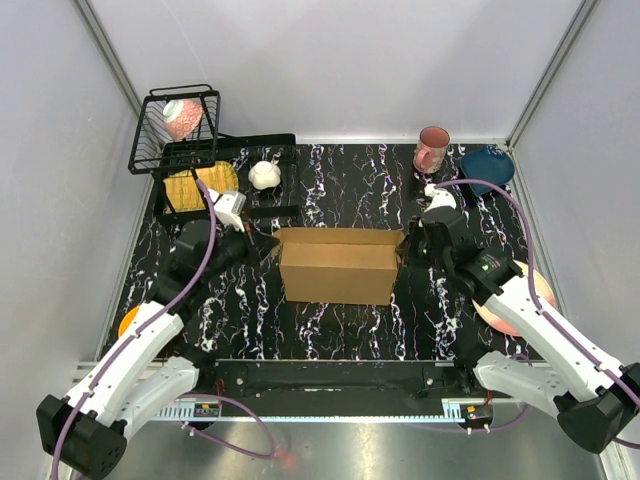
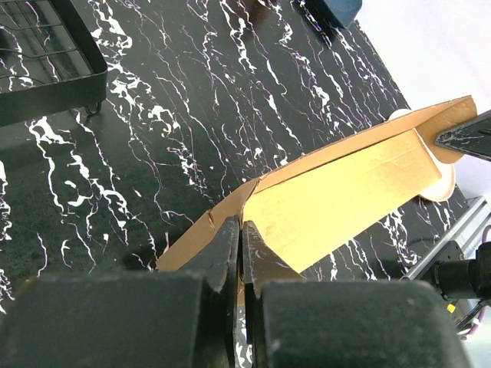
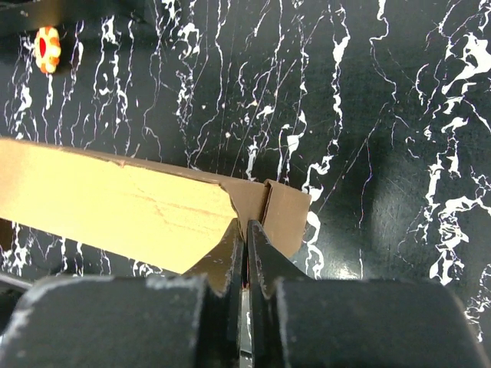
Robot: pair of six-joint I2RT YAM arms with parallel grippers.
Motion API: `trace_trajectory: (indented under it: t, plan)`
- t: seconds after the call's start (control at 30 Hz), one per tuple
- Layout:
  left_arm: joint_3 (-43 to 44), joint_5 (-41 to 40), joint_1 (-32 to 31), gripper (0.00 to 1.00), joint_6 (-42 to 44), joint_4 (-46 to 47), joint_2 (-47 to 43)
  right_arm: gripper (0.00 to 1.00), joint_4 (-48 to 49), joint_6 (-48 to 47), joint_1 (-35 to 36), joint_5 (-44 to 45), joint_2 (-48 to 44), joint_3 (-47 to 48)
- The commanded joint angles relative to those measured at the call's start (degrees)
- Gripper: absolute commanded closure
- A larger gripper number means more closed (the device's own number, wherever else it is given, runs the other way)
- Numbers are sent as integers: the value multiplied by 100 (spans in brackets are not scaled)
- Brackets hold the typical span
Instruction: Fold the paper box
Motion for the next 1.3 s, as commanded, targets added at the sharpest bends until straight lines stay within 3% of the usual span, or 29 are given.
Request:
trace_trajectory:
  t: [0.0, 0.3, 0.67, 1.27]
  plan:
    - [-180, 260, -14, 100, -487, 355, -104, 100, 378, 552, 29, 93, 0, -331]
    - [-680, 66, -14, 100, -1138, 760, -341, 100, 519, 482, 29, 269, -17, -683]
    - [-470, -250, -14, 100, -1727, 619, -622, 100, 748, 236, 20, 392, -211, -1193]
    - [-1480, -733, -172, 100, -2905, 1533, -1167, 100, 959, 271, 37, 419, -281, -1606]
